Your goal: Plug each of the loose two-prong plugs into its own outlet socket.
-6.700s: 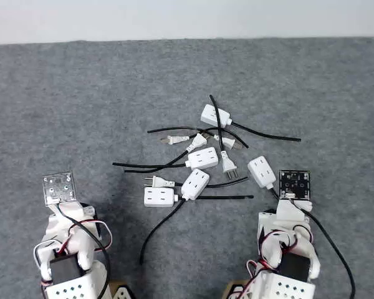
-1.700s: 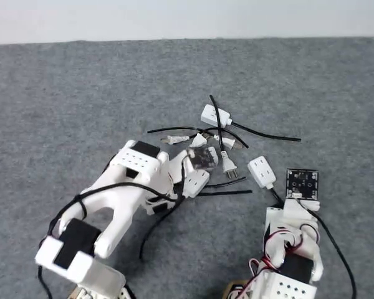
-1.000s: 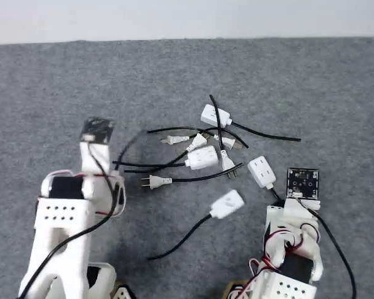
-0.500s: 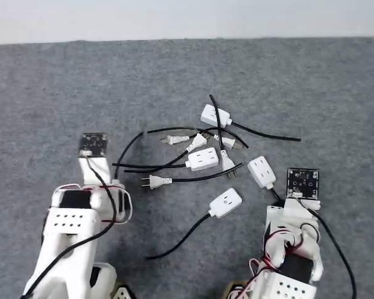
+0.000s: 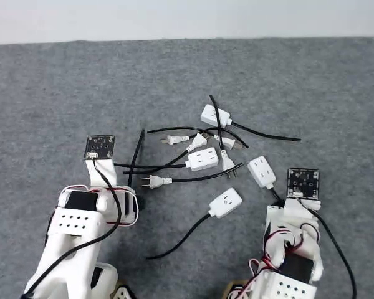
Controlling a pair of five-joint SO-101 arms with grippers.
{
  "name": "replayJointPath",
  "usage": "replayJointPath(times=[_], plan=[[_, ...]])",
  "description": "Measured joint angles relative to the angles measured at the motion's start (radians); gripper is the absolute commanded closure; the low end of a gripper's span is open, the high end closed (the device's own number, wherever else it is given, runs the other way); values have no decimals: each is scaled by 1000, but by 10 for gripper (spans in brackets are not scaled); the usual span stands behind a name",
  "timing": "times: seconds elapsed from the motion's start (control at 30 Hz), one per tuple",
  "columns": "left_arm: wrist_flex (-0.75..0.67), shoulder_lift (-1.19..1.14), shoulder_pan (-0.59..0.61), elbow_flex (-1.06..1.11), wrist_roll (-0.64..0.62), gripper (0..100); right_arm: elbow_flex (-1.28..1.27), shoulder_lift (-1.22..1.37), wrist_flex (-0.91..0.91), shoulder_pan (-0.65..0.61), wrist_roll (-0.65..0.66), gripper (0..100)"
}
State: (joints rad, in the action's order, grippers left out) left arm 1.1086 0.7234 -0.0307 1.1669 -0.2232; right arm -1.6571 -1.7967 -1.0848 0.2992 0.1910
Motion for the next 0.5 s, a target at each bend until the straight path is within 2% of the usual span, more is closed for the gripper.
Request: replayJointPath(times=[0.13,0.27,0.5], plan=[[-3,0,11,0,0,734,66,0,-48,-121,-78,877],[-37,0,95,0,14,734,164,0,-40,-245,-120,877],[-150,0,296,58,112,733,275,0,15,-445,-68,877]])
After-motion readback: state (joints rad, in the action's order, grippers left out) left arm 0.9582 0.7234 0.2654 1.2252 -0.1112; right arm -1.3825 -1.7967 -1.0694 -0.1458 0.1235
